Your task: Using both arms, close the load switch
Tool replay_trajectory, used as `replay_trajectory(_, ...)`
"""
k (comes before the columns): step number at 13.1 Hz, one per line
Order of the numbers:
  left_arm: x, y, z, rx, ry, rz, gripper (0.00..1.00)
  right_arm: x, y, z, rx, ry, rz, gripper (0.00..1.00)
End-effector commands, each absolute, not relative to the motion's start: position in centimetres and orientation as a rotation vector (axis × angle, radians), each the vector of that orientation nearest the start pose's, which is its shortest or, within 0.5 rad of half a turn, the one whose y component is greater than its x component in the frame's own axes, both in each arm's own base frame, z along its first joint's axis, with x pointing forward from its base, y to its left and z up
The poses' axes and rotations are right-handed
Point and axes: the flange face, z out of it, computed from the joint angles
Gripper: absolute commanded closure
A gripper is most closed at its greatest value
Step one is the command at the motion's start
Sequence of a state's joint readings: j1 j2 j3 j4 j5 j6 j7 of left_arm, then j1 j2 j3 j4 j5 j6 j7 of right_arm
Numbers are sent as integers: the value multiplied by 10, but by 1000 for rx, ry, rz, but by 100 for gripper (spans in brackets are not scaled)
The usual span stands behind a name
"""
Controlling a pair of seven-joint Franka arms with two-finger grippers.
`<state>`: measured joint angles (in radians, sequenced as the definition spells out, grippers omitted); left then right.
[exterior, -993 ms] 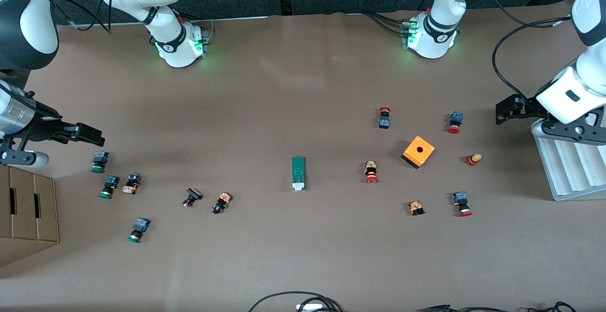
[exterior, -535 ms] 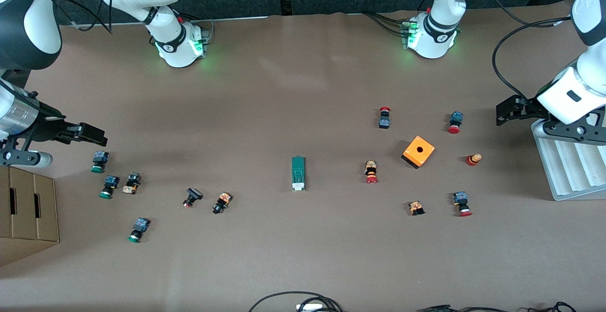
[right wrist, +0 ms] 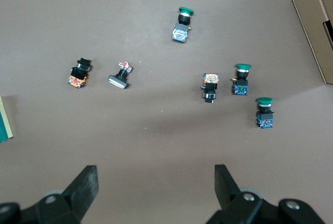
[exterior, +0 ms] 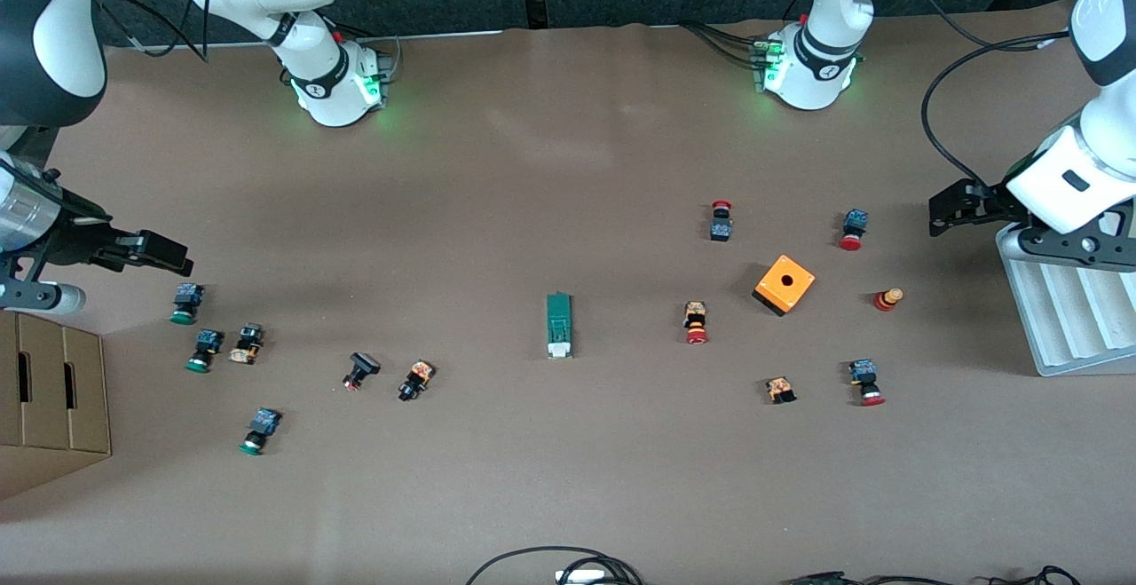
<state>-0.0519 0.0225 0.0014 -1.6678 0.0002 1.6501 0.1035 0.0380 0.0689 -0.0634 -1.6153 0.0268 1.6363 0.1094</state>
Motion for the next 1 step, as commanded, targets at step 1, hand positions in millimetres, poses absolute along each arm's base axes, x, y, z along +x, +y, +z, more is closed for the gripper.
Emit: replay_trajectory(1, 562, -32, 579, -3123, 225, 43, 0, 580, -9, 570, -3098, 196, 73, 0)
